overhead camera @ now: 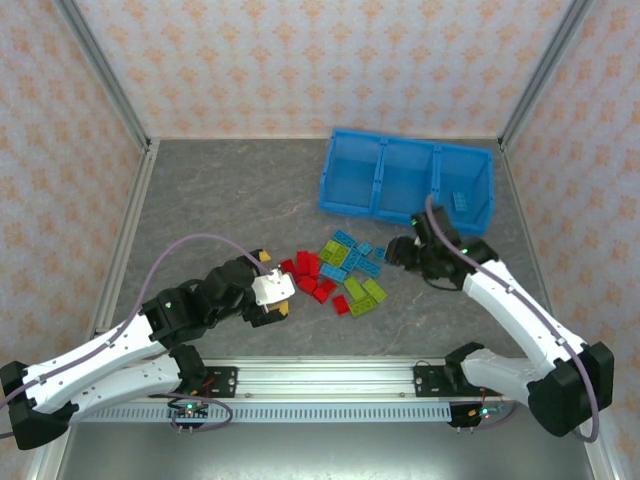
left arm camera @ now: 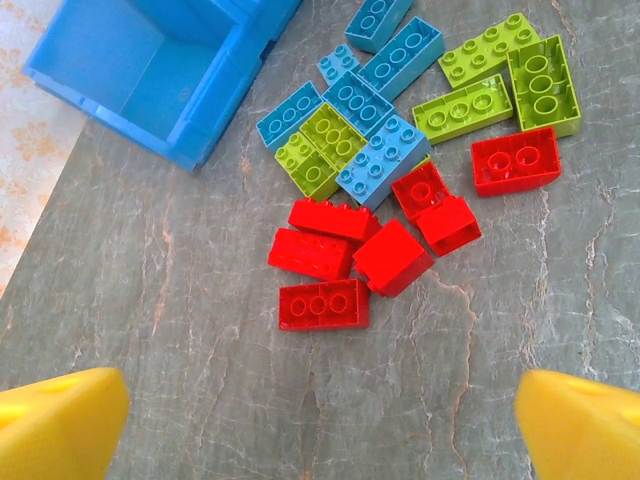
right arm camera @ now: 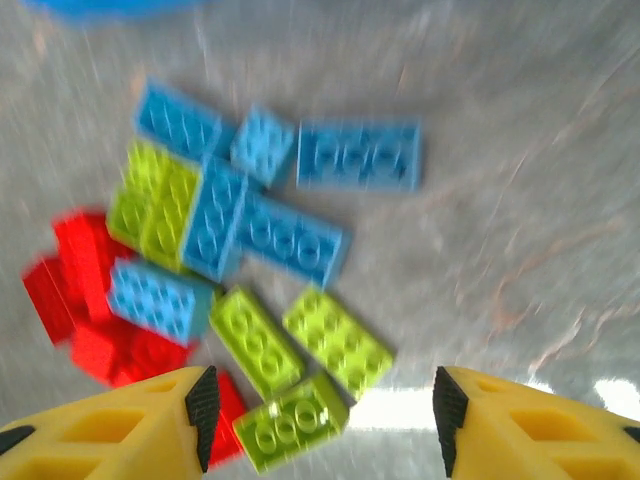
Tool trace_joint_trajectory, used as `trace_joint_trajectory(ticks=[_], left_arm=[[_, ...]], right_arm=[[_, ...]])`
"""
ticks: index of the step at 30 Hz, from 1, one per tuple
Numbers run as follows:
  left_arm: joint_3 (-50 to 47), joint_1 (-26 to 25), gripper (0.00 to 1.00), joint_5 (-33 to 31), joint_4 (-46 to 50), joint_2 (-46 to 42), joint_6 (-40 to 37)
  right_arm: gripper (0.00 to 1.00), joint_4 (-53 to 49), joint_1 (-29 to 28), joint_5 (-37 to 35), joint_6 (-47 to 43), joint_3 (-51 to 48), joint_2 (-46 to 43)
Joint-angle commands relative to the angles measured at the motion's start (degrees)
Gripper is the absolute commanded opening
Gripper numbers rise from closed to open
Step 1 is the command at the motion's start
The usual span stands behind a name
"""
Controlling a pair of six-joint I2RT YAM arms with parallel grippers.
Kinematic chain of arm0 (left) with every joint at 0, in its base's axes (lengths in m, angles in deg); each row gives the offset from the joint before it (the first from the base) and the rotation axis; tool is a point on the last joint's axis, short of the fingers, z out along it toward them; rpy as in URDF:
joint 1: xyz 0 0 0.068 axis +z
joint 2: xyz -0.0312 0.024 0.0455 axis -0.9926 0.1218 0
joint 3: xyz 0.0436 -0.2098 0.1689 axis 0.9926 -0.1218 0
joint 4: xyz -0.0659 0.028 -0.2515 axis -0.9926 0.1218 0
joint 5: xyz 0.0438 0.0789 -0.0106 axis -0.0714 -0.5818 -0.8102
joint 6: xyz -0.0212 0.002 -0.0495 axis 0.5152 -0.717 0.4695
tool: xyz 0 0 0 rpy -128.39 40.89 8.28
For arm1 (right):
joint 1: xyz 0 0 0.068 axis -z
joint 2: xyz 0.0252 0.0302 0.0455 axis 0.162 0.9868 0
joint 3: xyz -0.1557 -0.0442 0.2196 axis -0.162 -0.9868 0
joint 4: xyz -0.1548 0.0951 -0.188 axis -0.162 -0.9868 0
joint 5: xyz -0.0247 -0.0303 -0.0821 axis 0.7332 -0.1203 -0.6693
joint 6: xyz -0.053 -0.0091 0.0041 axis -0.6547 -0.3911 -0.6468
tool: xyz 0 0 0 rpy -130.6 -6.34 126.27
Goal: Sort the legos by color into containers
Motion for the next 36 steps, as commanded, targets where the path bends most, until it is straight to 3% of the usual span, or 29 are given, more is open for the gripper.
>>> trace_joint_trajectory(ticks=[1,5,7,13,20,23,32,36], left_arm=[[0.0,-0.1,1.0,-1.1,0.3,-0.9,-1.6],[-0.1,-0.1,1.0,-1.2,0.5,-0.9,-1.6],[-0.1,-0.1,1.0,-1.4,0.6,-0.9,-1.5],[-0.1,-0.1,1.0,-1.3,0.6,-0.8,-1.4],[-0.1,-0.1,1.0,-1.6,0.7,-0.7,-1.4],[-0.1,-0.1,1.0,-1.7,0.7,-0.7,-1.4],[-0.2,-0.2,1.0,-1.5,0.7,-0.6,-1.5],[-0.2,-0.1,1.0,-1.7,0.7,-0.5,-1.5]], right_arm=[[0.62,-1.8,-7.7,-1.4,8.5,-1.9,1.6],[0.65,0.5,-16.0,-7.1,22.6,-2.6,4.8],[0.67,2.6,-18.0,-6.5,27.6,-2.6,7.7],[0.72,6.4,-18.8,-5.0,34.7,-3.8,15.5],[0.76,8.1,-18.8,-4.1,35.7,-3.2,23.0],[0.7,9.9,-18.9,-4.0,37.8,-5.2,23.3],[0.4,7.9,-18.9,-8.4,39.6,-8.4,19.8],[0.2,6.6,-18.9,-11.2,38.3,-8.6,15.8]])
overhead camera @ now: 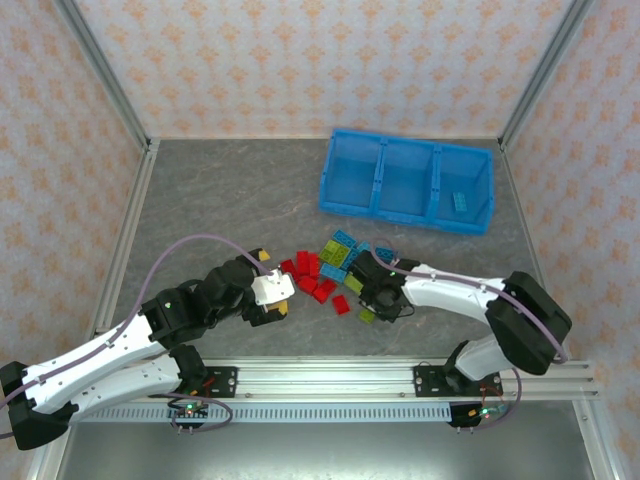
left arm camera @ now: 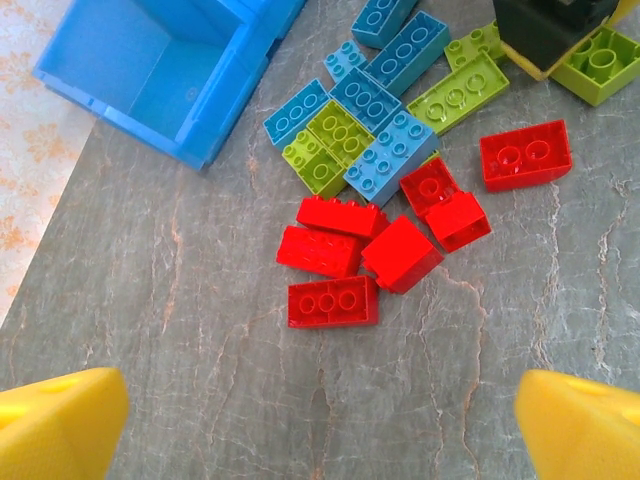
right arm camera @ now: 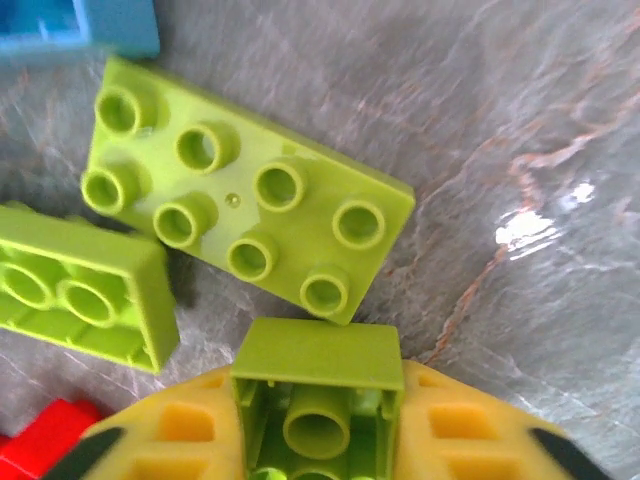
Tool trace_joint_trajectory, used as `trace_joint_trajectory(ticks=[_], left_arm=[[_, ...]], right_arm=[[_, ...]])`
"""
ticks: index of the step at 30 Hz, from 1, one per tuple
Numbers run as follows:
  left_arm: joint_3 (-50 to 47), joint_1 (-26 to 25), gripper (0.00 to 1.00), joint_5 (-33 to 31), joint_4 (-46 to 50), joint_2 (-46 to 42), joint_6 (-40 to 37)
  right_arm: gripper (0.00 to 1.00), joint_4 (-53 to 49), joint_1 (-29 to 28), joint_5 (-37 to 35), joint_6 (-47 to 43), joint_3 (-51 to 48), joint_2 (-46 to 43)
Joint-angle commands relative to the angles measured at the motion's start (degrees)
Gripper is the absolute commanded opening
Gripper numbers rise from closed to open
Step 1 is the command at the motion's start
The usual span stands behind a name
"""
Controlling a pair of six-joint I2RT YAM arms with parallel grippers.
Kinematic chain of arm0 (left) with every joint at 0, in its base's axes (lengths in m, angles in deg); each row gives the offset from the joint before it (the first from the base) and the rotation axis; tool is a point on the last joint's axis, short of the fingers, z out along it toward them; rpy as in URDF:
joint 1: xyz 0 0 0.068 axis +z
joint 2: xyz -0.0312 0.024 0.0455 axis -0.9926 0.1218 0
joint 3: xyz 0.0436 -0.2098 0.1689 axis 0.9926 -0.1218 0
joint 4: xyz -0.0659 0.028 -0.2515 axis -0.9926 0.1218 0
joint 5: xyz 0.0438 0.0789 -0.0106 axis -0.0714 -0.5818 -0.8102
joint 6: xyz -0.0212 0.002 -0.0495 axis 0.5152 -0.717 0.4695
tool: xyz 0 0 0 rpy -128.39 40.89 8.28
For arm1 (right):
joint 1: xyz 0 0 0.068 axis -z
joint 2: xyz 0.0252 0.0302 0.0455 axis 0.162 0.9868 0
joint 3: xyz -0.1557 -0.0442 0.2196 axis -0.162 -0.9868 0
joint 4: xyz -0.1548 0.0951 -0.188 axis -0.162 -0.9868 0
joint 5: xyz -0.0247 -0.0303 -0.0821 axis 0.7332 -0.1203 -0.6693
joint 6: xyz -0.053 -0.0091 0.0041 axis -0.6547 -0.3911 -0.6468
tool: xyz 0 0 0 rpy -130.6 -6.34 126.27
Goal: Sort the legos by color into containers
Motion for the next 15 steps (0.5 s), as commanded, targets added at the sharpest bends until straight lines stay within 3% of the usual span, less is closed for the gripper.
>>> trace_joint_trajectory(ticks=[1,5,10,12,15], left_arm=[[-0.2,-0.2,1.0,-0.9,0.6,-0.3,-0.5],[-0.2,-0.1,1.0,-0.9,0.6,-0.3,-0.6],[-0.1,-0.1,1.0,-0.4,0.3,-0.2,-0.4],[0.0,-0.1,1.0,-0.5,0.3,0.1,-0.3],[0.3,-0.1,1.0,-1.4,0.9,0.5,-0.1]], right_arm=[[0.19,-3.4,-0.1,-5.7,-1.2,-0.6,-4.5],[0.21,-8.7,-0.1,-15.5,-7.0,2.4,-11.7],[0.22,-10.1,2.3,-36.5,-28.4,11.0,-14.8],[0.22,-6.5,7.3,-36.1,-38.3,15.1,-12.3],[0.23,-3.4,15.7,-31.7,-46.4,22.7,-4.5]])
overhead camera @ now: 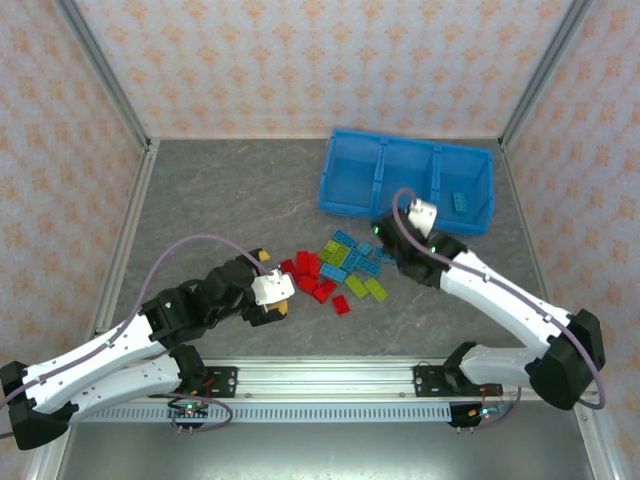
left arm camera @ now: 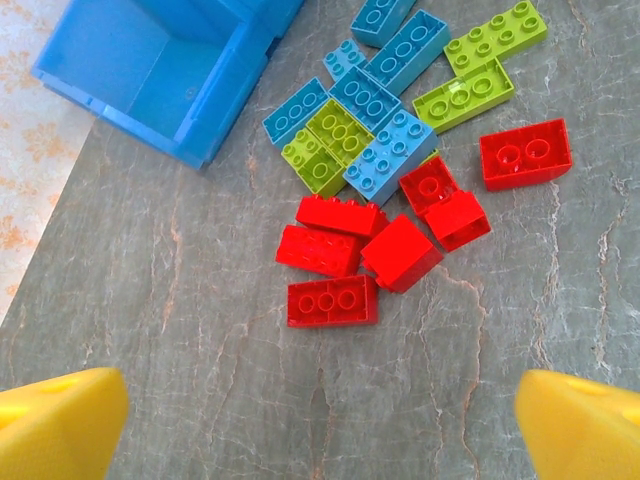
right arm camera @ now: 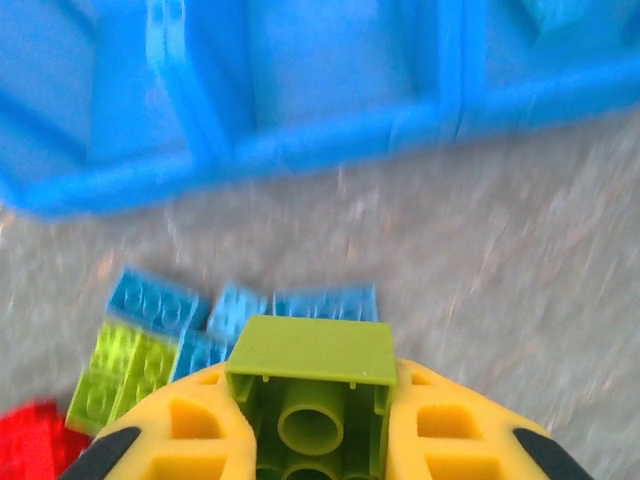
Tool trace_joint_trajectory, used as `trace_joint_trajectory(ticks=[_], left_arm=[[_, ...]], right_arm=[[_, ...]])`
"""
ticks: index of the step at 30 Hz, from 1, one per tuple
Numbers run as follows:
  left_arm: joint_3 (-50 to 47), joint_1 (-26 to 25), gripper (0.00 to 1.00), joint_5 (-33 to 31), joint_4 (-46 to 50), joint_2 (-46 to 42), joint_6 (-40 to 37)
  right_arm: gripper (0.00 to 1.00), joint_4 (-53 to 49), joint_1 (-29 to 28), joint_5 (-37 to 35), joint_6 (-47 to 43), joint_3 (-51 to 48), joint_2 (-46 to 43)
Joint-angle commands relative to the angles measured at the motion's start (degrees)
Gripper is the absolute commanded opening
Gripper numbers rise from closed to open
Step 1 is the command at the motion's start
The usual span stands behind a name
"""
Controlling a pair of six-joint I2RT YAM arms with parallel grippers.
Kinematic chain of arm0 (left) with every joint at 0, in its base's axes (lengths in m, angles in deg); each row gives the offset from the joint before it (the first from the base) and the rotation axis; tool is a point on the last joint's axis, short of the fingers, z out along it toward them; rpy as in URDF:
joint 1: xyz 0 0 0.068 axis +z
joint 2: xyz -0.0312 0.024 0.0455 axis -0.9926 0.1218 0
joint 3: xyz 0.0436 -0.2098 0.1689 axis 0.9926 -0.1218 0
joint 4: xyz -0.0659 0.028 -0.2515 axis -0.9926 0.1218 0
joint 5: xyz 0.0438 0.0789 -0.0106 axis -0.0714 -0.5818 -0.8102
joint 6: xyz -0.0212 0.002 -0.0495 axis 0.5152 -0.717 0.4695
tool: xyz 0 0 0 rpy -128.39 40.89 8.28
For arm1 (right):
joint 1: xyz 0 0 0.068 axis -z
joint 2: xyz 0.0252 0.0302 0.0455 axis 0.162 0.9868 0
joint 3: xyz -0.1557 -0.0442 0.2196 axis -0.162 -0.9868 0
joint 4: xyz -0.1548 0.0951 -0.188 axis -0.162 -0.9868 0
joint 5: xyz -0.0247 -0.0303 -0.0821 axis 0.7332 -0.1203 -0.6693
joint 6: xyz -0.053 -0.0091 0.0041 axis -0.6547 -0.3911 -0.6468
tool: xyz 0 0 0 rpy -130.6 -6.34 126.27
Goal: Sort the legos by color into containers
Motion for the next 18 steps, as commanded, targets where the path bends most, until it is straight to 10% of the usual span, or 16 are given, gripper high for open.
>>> trace_joint_trajectory(ticks=[1,10,18], left_arm=[[0.5,-0.1,1.0,-1.7,1.0,0.3,0.0],[0.8,-0.2,1.0,2.3,1.0,-2.2,0.1],[-0.2,-0.2,1.0,0.7,-0.9,-1.7,2.1]], right_arm=[[0.23,2.3,7.6,-2.9,-15.7,7.5,8.6],[0.22,-1.7,21.6,11.5,-19.2,39.8,41.6],[0.41,-5.5,23.7,15.9,-14.5,56.8,57.2]])
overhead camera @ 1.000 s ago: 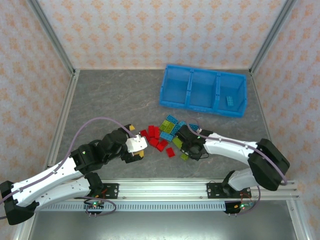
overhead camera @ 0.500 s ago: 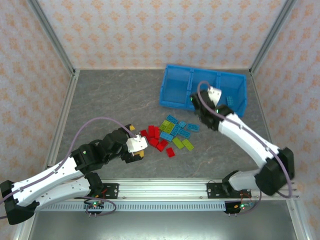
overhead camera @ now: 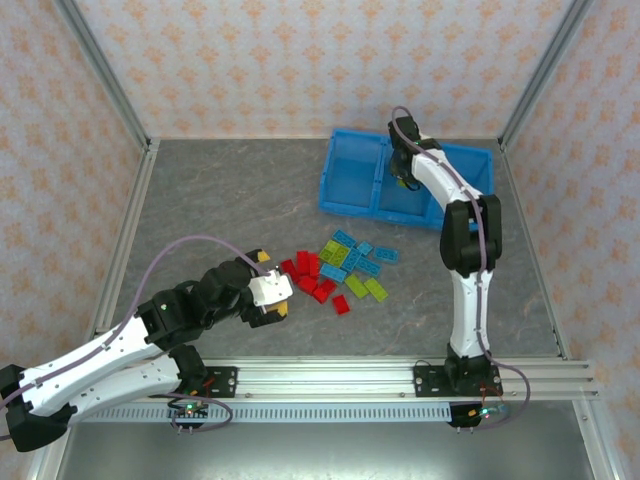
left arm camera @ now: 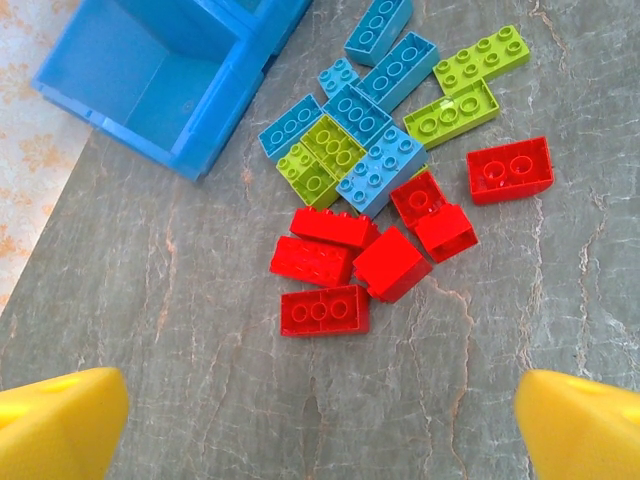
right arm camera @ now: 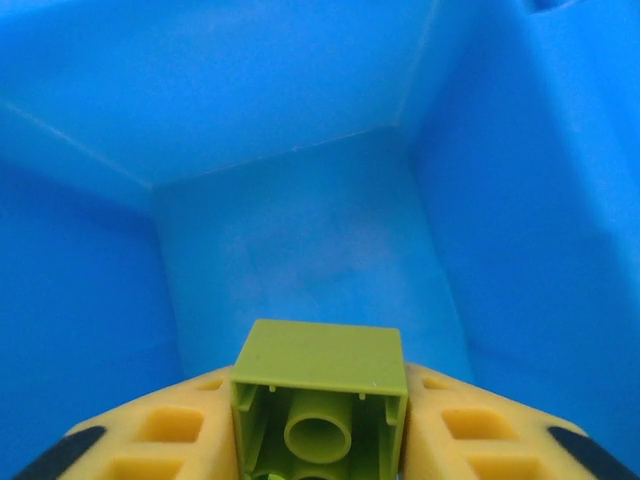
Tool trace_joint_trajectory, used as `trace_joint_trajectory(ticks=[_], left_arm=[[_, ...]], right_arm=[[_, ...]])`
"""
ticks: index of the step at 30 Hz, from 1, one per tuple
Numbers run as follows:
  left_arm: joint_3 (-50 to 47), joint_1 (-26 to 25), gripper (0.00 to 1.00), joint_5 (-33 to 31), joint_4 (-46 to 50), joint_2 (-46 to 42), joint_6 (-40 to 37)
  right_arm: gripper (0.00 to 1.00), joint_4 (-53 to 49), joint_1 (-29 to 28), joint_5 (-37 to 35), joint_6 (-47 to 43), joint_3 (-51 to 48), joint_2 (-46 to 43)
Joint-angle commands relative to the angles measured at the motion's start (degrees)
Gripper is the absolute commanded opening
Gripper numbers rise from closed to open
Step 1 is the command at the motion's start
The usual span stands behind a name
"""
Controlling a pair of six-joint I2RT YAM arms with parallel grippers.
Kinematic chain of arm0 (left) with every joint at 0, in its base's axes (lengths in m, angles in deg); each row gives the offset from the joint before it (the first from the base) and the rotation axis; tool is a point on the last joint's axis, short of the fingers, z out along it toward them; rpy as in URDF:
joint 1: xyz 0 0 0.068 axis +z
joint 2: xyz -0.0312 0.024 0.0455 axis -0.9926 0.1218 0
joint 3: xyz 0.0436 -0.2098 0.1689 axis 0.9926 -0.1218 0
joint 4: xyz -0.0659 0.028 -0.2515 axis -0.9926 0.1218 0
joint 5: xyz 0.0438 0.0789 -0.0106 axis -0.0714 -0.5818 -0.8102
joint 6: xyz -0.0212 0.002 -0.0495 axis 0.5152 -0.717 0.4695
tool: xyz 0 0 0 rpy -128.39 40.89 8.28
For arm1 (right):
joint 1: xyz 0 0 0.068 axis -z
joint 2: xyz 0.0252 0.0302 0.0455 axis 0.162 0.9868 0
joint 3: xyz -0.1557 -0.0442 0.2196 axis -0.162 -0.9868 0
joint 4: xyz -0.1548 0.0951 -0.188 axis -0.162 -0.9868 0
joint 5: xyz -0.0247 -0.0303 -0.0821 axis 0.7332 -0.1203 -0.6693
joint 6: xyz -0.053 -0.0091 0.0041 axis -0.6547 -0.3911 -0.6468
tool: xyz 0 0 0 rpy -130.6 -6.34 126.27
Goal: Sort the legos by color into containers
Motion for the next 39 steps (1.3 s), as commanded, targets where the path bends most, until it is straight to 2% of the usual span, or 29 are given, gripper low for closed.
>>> trace_joint_trajectory(ticks=[1,7,10,16,20,22,25,27,30,33,39], left_arm=[[-0.2,-0.2,1.0,-1.2,-1.3,-0.3,1.7],[-1.0,-0.8,1.0,-2.7,-5.0,-1.5,4.6],[-1.3,-3.3,1.0,-8.4,-5.8,-0.6,6.2],[1.4,-4.4,1.0,-16.2,-5.7,4.0,14.2],[3.9,-4.1,1.0,-17.6,-4.7,7.1,18.4],[6.4,-3.8,1.0,-19.0,-3.6,8.7,22.9],[12.9,-1.7,0.98,-21.7,2.1,13.0,37.9],[15.8,3.1,0.98,-17.5,6.4,17.0,50.2],[15.7,9.5,0.98,-8.3,5.3,21.9,63.3],[14.3,13.2,0.93,-3.2,1.8,27.4,71.7],[16.3,16.6,0.77,1.3,0.8,41.6,79.9]], right_arm=[[0.43,-5.6,-0.5,1.8,1.4,5.9,1.6],[0.5,-8.7,-0.5,-0.7,3.3,3.8,-3.2],[0.5,-9.2,-1.0,1.7,4.5,-0.5,-8.7],[0.53,-9.3,-6.9,2.7,4.7,-17.3,-27.2],[0.57,-8.8,-12.5,11.1,5.2,-30.4,-41.2],[0.59,-8.6,-15.7,15.5,6.3,-35.2,-46.7],[0.65,-10.6,-22.4,16.6,7.8,-39.2,-52.1],[0.73,-12.7,-26.5,14.8,10.1,-40.4,-54.3],[0.84,-13.5,-29.7,15.3,12.0,-42.2,-56.7],[0.87,-14.1,-31.4,15.5,12.8,-42.9,-58.6],[0.89,-15.2,-31.8,12.6,13.7,-45.2,-64.7]])
